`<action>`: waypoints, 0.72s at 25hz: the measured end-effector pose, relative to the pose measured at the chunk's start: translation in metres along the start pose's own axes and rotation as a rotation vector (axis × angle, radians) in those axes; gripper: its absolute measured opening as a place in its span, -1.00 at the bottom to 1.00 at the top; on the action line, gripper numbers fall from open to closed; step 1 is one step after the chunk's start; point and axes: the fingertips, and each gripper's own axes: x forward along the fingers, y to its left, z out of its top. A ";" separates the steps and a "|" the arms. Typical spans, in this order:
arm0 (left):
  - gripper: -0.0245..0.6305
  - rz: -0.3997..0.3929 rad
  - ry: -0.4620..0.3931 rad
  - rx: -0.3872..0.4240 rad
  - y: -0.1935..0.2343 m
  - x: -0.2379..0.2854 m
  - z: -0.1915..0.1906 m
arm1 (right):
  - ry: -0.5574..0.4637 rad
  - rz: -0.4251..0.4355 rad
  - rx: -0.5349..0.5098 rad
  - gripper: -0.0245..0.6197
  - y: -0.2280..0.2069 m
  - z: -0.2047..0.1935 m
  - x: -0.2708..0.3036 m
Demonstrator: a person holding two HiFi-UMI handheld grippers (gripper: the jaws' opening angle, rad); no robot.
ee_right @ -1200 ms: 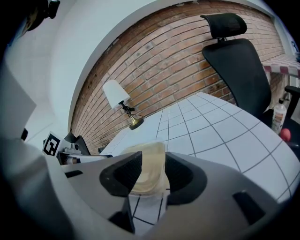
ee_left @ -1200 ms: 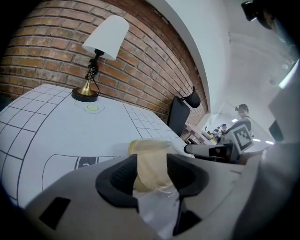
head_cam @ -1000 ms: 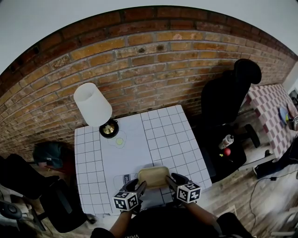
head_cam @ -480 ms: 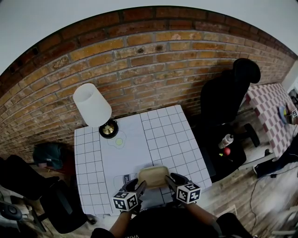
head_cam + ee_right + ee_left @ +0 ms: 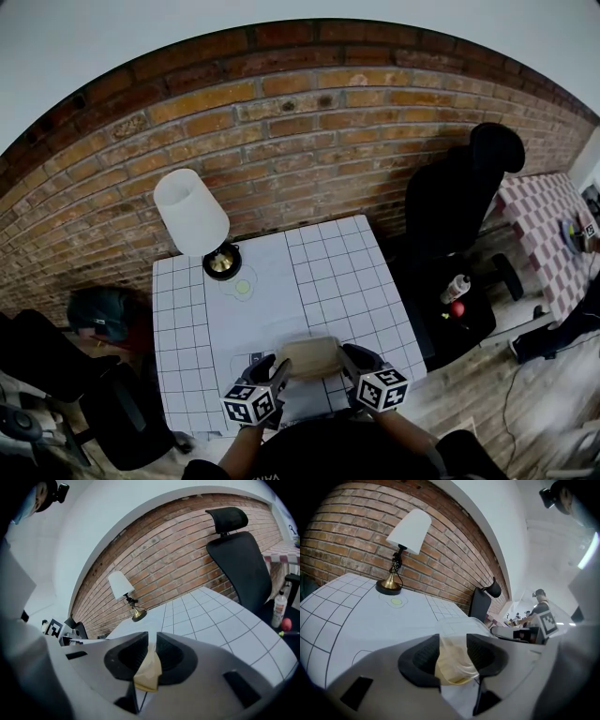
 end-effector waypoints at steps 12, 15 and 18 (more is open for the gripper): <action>-0.54 -0.009 -0.156 0.058 -0.009 -0.016 0.055 | -0.137 0.027 -0.013 -0.85 0.016 0.052 -0.004; -0.60 -0.013 -0.200 0.078 -0.012 -0.023 0.070 | -0.175 0.045 -0.013 -0.86 0.024 0.067 -0.006; -0.61 -0.019 -0.239 0.089 -0.014 -0.029 0.085 | -0.211 0.067 -0.021 -0.86 0.032 0.081 -0.009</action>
